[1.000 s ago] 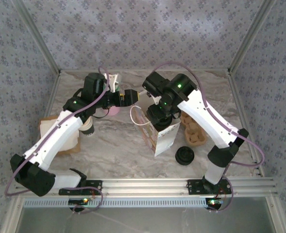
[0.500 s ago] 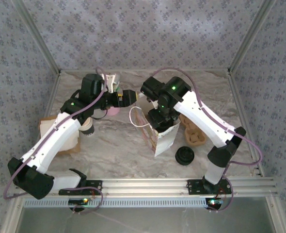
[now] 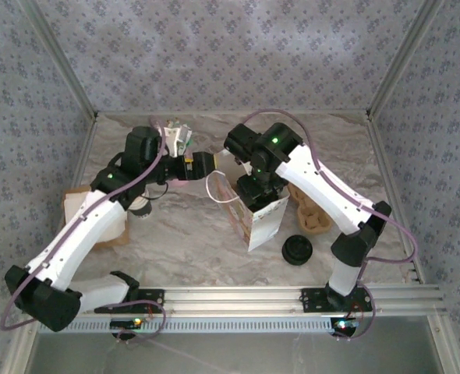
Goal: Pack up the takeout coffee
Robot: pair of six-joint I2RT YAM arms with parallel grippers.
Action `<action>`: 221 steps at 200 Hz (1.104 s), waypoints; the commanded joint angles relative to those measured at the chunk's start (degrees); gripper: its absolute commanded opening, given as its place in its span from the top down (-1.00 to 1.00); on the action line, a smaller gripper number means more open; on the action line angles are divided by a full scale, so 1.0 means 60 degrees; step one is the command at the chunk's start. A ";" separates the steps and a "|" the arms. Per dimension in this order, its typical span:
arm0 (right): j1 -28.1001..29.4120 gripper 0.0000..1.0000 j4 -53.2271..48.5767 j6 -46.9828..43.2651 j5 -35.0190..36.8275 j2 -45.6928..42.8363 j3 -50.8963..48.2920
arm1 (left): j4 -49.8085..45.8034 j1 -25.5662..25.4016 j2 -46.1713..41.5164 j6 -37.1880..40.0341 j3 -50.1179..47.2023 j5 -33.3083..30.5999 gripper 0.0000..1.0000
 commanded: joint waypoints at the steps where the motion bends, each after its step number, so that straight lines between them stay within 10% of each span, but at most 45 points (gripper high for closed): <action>1: -0.0036 -0.43 -0.1772 0.0137 -0.0015 0.0197 -0.0003 | -0.0155 0.0056 -0.0529 -0.0081 -0.0105 -0.0123 -0.99; 221: -0.0096 -0.43 -0.0875 -0.0192 -0.0551 0.0688 -0.0904 | -0.0497 0.0063 -0.1107 0.0081 -0.0541 -0.0393 -0.99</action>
